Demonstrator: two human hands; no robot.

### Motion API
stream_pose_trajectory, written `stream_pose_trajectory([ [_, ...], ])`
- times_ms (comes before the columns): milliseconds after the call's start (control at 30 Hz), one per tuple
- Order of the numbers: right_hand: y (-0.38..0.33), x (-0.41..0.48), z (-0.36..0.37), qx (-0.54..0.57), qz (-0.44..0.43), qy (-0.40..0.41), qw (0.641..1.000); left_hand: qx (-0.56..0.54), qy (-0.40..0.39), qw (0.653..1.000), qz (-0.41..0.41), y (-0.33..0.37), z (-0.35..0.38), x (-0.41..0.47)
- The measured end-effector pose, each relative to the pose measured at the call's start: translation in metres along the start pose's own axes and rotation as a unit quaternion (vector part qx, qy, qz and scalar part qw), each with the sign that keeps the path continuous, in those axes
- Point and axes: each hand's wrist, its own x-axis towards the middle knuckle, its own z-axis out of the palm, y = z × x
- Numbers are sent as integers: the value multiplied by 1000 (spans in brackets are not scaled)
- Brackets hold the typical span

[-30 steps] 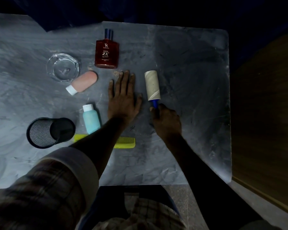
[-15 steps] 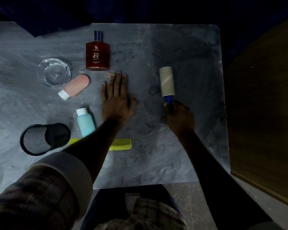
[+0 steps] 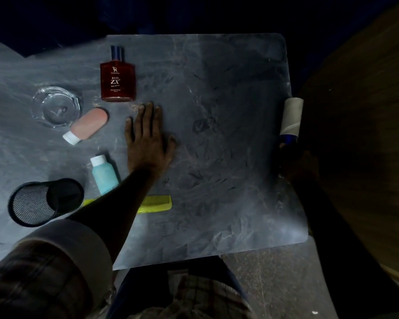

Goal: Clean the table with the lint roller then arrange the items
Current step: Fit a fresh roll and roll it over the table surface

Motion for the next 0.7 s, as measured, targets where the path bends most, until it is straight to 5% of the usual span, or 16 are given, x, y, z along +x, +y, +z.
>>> stream_pose_trajectory([
  [200, -9, -3, 4, 10, -9, -24, 1000, 1, 2, 1000, 1, 0, -2, 0],
  [433, -53, -45, 32, -40, -168, 29, 985, -8, -15, 1000, 2, 2, -9, -1],
  [700, -110, -94, 85, -63, -260, -25, 963, -6, -30, 1000, -5, 3, -12, 0],
])
